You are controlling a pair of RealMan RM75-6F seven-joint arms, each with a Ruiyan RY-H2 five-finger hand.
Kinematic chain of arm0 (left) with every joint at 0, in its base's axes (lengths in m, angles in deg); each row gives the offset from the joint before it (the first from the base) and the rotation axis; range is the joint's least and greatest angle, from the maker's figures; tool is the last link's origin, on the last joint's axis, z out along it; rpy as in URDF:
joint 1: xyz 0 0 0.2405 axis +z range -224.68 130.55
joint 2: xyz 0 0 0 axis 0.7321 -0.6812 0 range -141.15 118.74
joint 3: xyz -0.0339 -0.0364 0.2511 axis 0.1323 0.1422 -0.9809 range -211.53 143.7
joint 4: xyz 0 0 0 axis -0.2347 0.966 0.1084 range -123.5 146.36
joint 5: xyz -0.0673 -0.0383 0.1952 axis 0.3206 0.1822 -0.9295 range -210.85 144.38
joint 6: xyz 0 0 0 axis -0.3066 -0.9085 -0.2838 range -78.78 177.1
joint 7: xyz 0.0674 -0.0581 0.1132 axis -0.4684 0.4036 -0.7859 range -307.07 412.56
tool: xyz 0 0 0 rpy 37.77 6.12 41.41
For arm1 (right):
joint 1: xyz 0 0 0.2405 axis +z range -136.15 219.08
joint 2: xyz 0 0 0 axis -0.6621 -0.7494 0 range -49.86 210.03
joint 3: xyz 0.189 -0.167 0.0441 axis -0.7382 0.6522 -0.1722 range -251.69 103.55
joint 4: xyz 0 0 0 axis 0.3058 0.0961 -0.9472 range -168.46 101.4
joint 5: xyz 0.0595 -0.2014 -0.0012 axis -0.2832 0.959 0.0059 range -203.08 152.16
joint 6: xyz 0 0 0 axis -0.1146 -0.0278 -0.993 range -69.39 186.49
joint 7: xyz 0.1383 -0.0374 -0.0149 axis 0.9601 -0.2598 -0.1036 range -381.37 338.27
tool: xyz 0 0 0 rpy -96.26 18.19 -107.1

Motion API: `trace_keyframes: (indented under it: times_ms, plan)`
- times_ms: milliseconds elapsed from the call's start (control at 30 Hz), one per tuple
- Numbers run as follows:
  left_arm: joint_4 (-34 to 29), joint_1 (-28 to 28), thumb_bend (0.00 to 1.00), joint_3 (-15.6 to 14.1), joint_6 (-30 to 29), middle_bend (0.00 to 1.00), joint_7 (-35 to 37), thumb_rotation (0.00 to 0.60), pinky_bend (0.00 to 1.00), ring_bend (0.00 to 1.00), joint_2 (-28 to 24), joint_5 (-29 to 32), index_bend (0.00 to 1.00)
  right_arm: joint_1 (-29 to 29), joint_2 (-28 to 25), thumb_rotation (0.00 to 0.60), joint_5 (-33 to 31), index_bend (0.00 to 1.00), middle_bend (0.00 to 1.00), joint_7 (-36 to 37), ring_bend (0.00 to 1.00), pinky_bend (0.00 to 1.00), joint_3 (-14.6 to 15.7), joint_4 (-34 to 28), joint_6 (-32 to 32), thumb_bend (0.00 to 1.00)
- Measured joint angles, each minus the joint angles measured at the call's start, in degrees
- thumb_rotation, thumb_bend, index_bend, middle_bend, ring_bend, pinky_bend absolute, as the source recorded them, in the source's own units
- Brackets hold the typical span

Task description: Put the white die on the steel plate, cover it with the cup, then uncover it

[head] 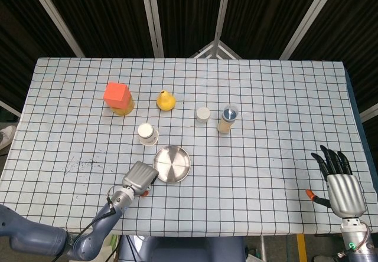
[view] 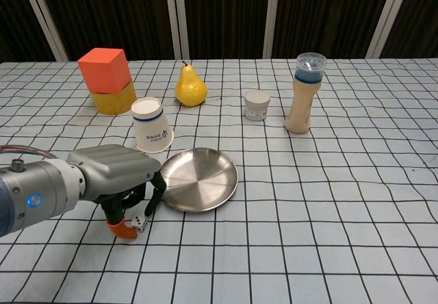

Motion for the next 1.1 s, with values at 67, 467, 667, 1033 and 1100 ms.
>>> trace_keyframes:
  times_ms: [67,467,667,1033,1100]
  plan:
    - [-0.13,-0.03,0.33,-0.03,-0.06,0.84,-0.05,0.6,0.77,0.73,-0.01,0.13,0.54,0.04,0.01,0.6,-0.06,0.16,0.03,0.0,0.05,0.0,0.0,0.02,-0.09,0.17]
    - [-0.16,-0.63,0.38,-0.14,-0.28,0.85,-0.87,0.6,0.77,0.73,0.45,0.95,0.56,0.25,-0.08,0.6,-0.19,0.16,0.03,0.6,0.05,0.0,0.05,-0.1,-0.49,0.17]
    - [-0.38,-0.72,0.41,-0.31,-0.83,0.85,-1.23,0.6,0.77,0.73,0.53,1.15,0.57,0.25,-0.09,0.6,-0.08,0.16,0.03,0.59,0.05,0.0,0.07,-0.19,-0.33,0.17]
    - [-1.97,-0.76,0.42,0.09,-1.65,0.85,-0.93,0.6,0.77,0.73,-0.57,0.81,0.58,0.37,-0.03,0.6,-0.03,0.16,0.03,0.71,0.05,0.0,0.13,-0.27,-0.48,0.17]
    - [-2.76,-0.82,0.42,0.57,-1.6,0.85,-0.55,0.6,0.77,0.73,-1.04,1.01,0.58,0.36,-0.03,0.6,0.02,0.16,0.03,0.63,0.05,0.0,0.16,-0.3,-0.45,0.17]
